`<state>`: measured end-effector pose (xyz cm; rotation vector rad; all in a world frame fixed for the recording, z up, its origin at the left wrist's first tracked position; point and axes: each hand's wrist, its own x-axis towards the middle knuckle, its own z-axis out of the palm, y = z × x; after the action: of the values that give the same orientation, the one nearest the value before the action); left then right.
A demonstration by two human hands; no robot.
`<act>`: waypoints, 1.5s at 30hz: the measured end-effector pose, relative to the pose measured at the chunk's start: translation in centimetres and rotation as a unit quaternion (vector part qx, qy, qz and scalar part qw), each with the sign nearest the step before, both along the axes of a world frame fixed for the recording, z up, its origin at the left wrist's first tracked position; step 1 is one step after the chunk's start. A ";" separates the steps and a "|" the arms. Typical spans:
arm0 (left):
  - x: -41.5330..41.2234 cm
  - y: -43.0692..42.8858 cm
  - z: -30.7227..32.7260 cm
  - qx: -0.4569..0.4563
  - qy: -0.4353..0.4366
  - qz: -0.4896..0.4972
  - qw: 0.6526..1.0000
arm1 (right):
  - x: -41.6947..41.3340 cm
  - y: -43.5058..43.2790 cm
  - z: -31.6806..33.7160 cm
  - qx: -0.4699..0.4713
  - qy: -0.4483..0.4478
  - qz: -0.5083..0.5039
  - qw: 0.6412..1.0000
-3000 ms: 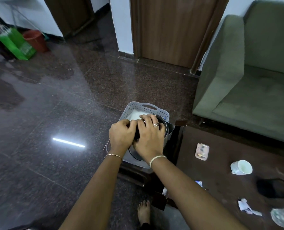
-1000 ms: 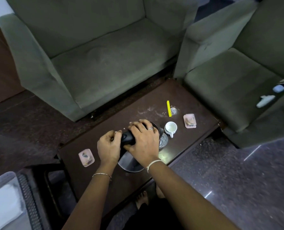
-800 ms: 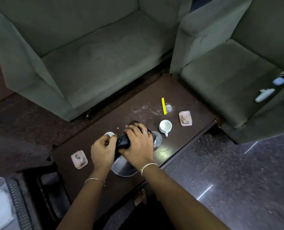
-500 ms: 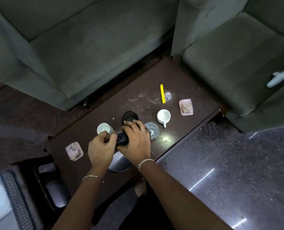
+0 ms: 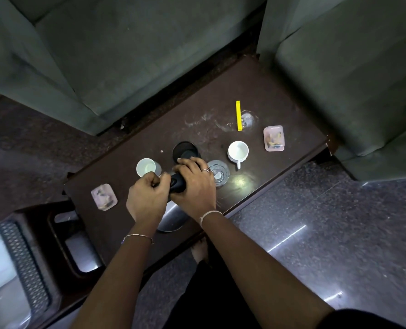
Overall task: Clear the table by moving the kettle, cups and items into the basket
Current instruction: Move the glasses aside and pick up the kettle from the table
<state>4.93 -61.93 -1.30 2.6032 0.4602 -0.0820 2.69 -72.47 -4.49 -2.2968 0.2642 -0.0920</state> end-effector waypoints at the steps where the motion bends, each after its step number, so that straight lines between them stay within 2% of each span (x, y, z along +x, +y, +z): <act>1: 0.1 0.0 0.0 0.005 0.002 0.002 1.000 | 0.1 0.0 0.0 0.003 0.000 -0.003 1.000; 13: 0.8 0.0 0.7 0.035 0.011 -0.007 0.999 | 0.4 0.3 0.4 0.025 0.000 -0.018 1.000; 45: 0.2 0.2 2.9 0.047 0.012 -0.018 0.999 | -0.3 0.8 2.2 0.059 0.004 -0.020 0.998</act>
<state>5.11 -61.72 1.64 2.7060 0.4364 -0.1071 2.37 -71.63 -2.33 -2.1763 0.3105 -0.0853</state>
